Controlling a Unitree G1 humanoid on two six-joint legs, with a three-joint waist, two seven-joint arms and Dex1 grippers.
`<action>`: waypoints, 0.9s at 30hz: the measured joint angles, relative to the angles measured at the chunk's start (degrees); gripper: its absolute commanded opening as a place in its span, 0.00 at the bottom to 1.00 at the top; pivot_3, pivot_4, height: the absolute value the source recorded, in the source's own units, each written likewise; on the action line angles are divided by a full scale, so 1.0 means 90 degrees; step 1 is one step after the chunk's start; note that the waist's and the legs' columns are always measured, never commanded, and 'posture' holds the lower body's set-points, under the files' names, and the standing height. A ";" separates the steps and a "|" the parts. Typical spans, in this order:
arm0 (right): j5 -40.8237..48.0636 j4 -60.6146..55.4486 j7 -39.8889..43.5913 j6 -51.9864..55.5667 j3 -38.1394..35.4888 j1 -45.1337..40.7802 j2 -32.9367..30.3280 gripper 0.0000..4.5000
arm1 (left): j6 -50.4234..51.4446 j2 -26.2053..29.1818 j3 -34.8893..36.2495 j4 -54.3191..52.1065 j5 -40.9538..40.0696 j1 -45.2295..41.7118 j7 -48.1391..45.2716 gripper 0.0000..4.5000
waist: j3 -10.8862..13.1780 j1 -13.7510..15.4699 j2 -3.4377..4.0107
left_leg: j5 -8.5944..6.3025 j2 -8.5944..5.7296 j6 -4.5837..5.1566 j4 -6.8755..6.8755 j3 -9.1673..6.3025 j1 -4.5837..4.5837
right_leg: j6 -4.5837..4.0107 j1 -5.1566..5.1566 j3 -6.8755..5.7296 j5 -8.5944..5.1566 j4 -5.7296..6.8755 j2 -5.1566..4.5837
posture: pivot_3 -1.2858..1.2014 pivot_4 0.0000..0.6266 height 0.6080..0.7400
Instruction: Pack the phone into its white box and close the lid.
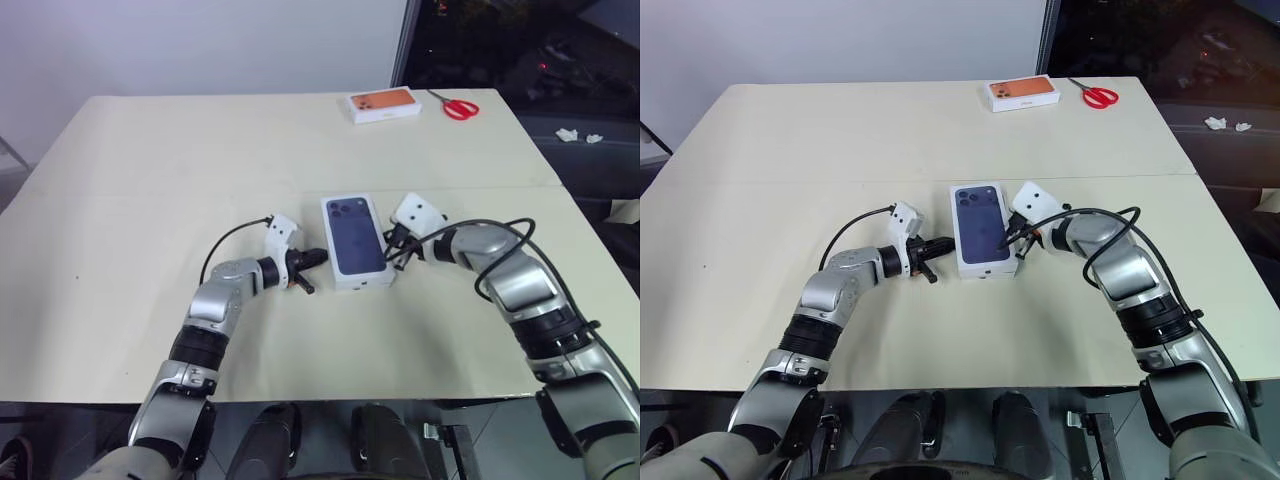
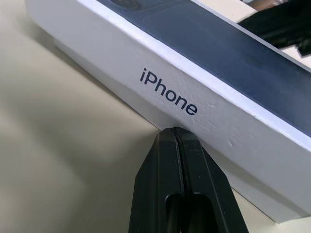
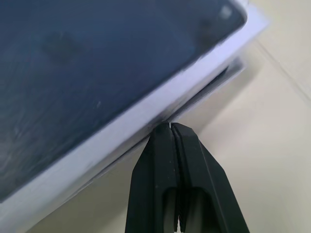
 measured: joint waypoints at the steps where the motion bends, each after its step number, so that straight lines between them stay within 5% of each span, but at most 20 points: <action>1: -0.0035 -0.0010 0.0000 0.0001 0.0002 0.0017 0.0001 0.01 | 0.0001 0.0002 -0.0001 -0.0002 0.0000 0.0002 0.0000 0.00 | 0.0000 -0.0001 0.0000 | 0.0000 0.0000 0.0000 0.0000 0.0000 0.0000 | 0.0000 0.0000 0.0000 0.0000 0.0000 0.0000 | 0.52 0.24 1.00; 27: -0.0368 -0.0494 0.0639 -0.0008 0.0168 0.0442 -0.0327 0.01 | -0.0129 -0.0029 0.0028 0.0004 0.0003 0.0011 0.0171 0.00 | 0.0000 -0.0005 -0.0001 | 0.0001 0.0001 -0.0001 0.0002 0.0001 0.0002 | 0.0000 0.0001 0.0000 0.0000 0.0002 0.0001 | 0.52 0.24 1.00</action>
